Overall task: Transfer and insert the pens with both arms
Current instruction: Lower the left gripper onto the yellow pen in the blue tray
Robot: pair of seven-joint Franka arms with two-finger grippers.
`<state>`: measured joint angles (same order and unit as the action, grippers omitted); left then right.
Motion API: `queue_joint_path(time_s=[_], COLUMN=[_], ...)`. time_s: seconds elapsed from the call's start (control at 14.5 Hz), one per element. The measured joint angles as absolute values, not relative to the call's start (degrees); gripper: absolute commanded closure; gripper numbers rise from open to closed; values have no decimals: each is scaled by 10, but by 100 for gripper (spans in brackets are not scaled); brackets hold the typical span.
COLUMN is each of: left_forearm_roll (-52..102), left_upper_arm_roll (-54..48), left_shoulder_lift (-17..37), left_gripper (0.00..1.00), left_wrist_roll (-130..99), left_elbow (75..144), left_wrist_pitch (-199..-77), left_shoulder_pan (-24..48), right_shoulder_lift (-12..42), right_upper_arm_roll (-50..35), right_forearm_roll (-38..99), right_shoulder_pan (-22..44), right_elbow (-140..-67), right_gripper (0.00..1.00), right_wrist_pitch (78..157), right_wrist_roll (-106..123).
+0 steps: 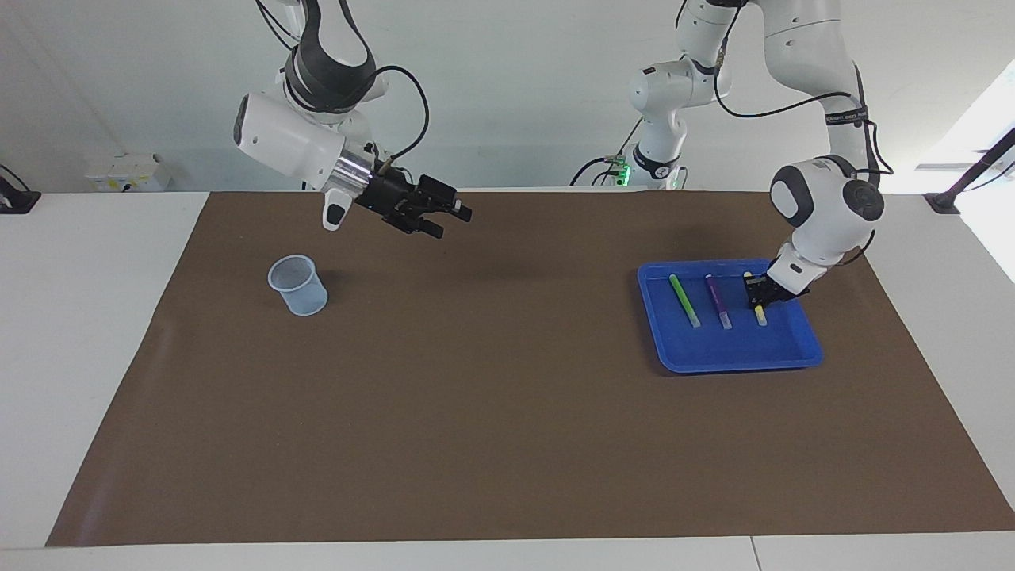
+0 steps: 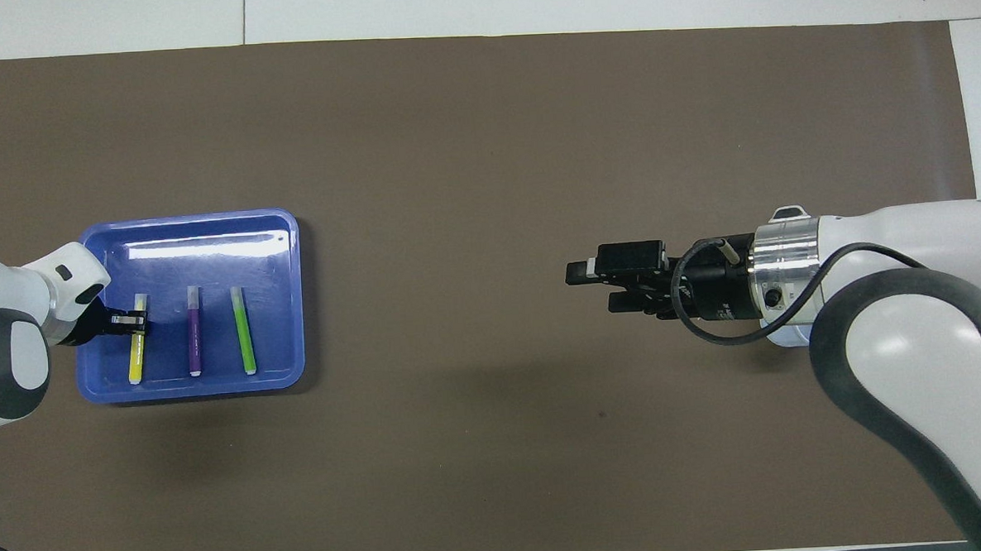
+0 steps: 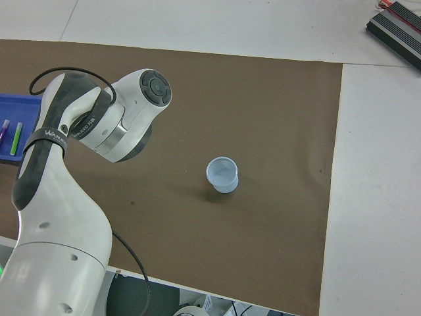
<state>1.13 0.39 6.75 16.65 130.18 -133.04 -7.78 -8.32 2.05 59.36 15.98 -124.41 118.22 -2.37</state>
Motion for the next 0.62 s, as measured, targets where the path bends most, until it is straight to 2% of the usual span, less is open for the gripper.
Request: queue_joint_path(time_s=[0.35,0.62], left_forearm_roll=[12,12], left_upper_arm_roll=[2,0], left_shoulder_lift=[69,75], left_gripper=[100,100], left_wrist_roll=[166,147], left_elbow=[1298,1257], left_wrist_pitch=[-1329,-1285], left_shoulder_pan=[-77,-71], right_shoulder_lift=[-83,-83], right_upper_arm_roll=[21,21], right_forearm_roll=[594,594], right_shoulder_pan=[160,160], right_elbow=[-1244,-1243], right_gripper=[0,0], right_wrist_pitch=[1182,1184], right_wrist_roll=[-24,-24])
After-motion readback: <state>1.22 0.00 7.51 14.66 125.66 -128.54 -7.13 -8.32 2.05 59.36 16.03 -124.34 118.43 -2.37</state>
